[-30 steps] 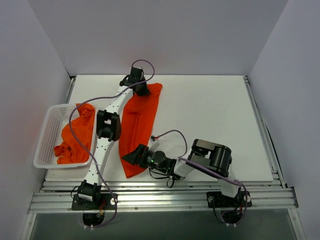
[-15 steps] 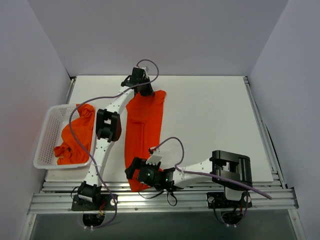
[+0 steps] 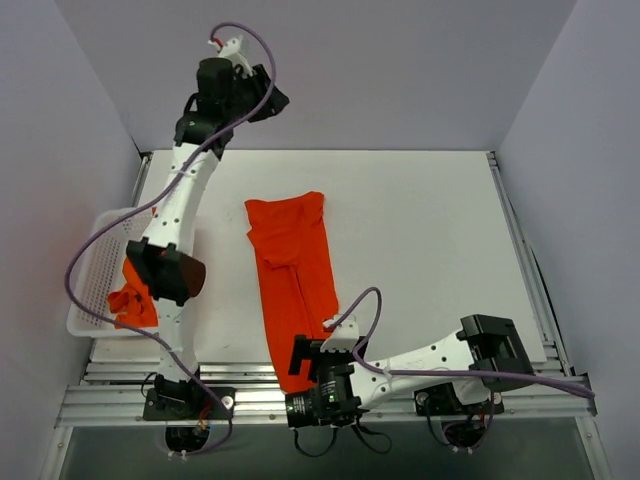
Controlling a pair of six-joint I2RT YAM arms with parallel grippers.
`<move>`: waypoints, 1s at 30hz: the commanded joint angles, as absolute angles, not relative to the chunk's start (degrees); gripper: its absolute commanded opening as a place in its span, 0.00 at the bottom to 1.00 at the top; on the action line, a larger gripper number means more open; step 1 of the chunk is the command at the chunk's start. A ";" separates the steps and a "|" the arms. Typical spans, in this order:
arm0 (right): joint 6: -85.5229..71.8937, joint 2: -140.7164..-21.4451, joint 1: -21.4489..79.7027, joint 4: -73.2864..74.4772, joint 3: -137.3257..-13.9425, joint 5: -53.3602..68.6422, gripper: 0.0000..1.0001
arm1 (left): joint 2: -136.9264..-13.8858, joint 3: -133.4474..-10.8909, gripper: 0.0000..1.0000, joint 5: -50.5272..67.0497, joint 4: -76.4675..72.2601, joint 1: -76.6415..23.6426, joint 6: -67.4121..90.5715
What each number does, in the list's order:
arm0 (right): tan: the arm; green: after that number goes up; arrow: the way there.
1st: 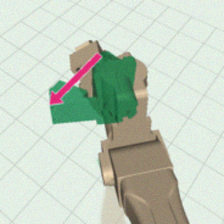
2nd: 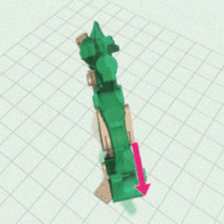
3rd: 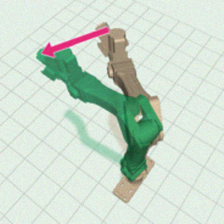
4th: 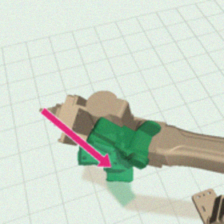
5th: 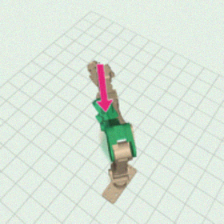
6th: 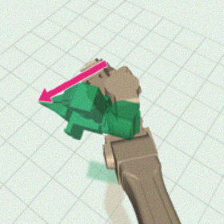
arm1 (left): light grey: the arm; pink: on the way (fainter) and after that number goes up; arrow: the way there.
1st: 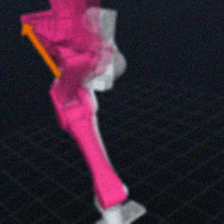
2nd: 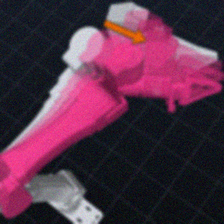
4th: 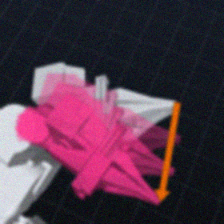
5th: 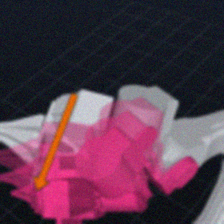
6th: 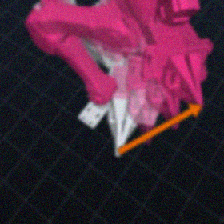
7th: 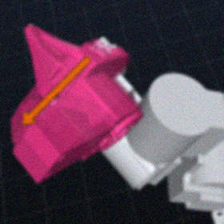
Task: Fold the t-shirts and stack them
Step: Fold the tshirt
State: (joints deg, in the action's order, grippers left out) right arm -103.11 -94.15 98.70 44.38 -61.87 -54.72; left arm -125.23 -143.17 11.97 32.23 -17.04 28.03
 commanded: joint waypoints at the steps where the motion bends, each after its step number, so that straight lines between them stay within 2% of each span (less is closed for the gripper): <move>1: -107.58 -90.27 98.18 60.99 -67.49 -70.47 0.98 | -113.25 -135.12 0.51 8.79 35.07 -16.70 27.16; 3: -102.34 -88.43 95.99 57.08 -70.04 -74.16 1.00 | -107.87 -119.68 0.50 6.87 30.87 -17.05 27.86; 4: -86.73 -87.64 91.28 52.34 -70.66 -75.14 1.00 | -102.10 -113.35 0.50 6.42 27.89 -17.22 28.64; 5: -77.26 -86.58 88.27 38.46 -70.05 -74.36 1.00 | -99.61 -101.37 0.50 5.81 21.86 -17.49 29.44; 6: -67.25 -83.88 84.85 29.79 -68.74 -72.27 1.00 | -97.23 -96.12 0.50 5.10 19.19 -17.66 30.23; 7: -49.14 -82.11 78.46 21.09 -66.64 -65.81 1.00 | -93.90 -91.63 0.50 3.88 15.94 -17.84 31.28; 8: -42.00 -80.09 74.48 4.13 -60.79 -60.78 0.96 | -92.91 -85.06 0.48 3.00 15.13 -18.19 31.81; 9: -37.40 -76.50 70.27 -3.09 -58.21 -54.82 0.88 | -92.12 -82.55 0.46 2.03 14.68 -18.37 32.34; 10: -34.92 -75.33 61.35 -7.77 -56.10 -43.01 0.54 | -91.33 -80.44 0.43 0.63 14.33 -18.63 32.78; 11: -32.63 -75.32 57.00 -13.65 -54.42 -38.45 0.34 | -91.23 -76.94 0.33 0.53 13.63 -19.33 33.22; 12: -32.17 -76.71 53.30 -14.32 -55.19 -34.67 0.14 | -91.40 -75.60 0.27 0.53 12.58 -19.68 33.22; 13: -31.99 -78.47 49.96 -13.98 -56.76 -32.19 0.00 | -92.54 -74.80 0.20 0.53 11.61 -20.12 32.70; 15: -29.19 -85.93 43.17 -13.71 -62.01 -25.34 0.00 | -94.56 -75.31 0.04 -0.26 11.95 -21.18 32.70; 16: -28.40 -88.48 41.50 -13.36 -64.05 -22.62 0.00 | -96.92 -75.76 0.02 -0.96 12.74 -21.44 32.35; 20: -26.28 -99.64 37.88 -15.46 -70.13 -15.82 0.00 | -101.07 -76.20 0.02 -1.93 10.99 -21.80 32.17; 30: -28.65 -115.39 36.65 -17.14 -81.21 -7.56 0.00 | -108.89 -79.54 0.02 -4.39 11.25 -21.62 31.46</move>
State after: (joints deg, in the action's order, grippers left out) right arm -28.88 -113.08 37.04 -14.37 -77.06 -11.70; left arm -108.01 -77.21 -2.39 13.74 -21.76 32.25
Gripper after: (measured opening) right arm 0.002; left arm 0.034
